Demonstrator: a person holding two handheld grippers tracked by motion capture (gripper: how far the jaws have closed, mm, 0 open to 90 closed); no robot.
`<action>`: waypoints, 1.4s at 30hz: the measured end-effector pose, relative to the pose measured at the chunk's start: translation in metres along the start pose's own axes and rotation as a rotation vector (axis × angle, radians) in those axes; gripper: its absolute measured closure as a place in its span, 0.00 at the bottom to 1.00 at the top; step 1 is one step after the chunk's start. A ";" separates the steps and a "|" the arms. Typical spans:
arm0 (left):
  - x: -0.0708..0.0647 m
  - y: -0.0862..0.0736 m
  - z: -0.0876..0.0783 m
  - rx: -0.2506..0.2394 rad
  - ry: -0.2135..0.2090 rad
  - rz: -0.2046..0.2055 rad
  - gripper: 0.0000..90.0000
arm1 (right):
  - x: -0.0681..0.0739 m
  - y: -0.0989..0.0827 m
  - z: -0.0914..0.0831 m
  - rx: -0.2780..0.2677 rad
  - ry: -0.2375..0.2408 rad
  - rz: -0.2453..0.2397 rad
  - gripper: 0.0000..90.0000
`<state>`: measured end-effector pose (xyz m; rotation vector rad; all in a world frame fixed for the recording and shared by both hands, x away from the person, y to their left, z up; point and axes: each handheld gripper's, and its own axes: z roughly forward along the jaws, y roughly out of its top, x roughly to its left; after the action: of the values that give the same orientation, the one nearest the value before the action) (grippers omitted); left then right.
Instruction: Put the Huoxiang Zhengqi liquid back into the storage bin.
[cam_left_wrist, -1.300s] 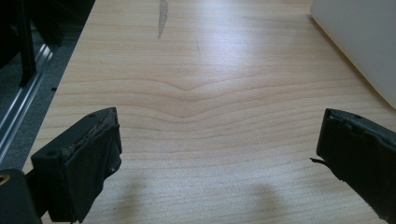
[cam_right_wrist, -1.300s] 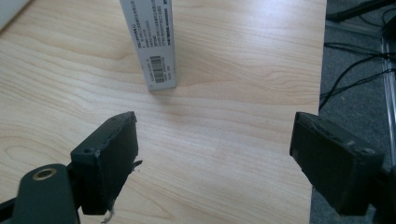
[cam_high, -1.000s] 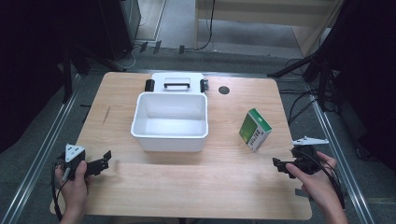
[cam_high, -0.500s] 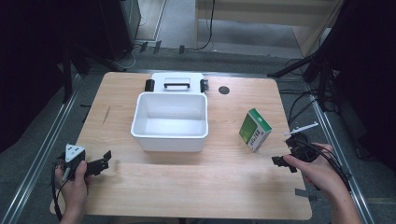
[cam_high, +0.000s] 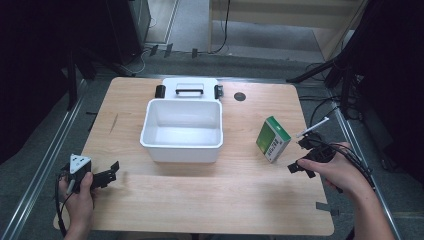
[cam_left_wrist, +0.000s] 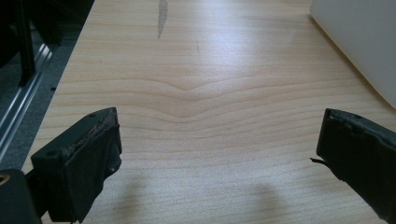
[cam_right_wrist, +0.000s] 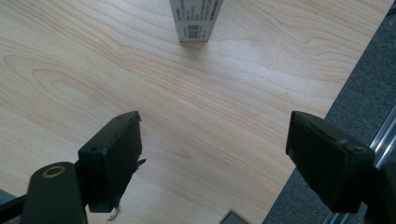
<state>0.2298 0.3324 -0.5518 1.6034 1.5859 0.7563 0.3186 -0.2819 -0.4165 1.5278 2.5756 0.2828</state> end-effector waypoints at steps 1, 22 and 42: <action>0.000 0.000 0.000 0.000 0.001 -0.001 0.01 | 0.000 0.001 -0.001 0.003 -0.001 -0.001 0.21; 0.001 0.000 0.000 0.001 -0.004 -0.004 0.01 | 0.005 0.033 -0.011 0.040 -0.010 -0.028 0.32; 0.001 0.000 0.000 0.002 -0.005 -0.004 0.01 | 0.009 0.064 -0.019 0.047 -0.011 -0.057 0.36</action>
<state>0.2302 0.3331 -0.5519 1.6014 1.5859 0.7481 0.3646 -0.2460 -0.3837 1.4634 2.6298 0.2083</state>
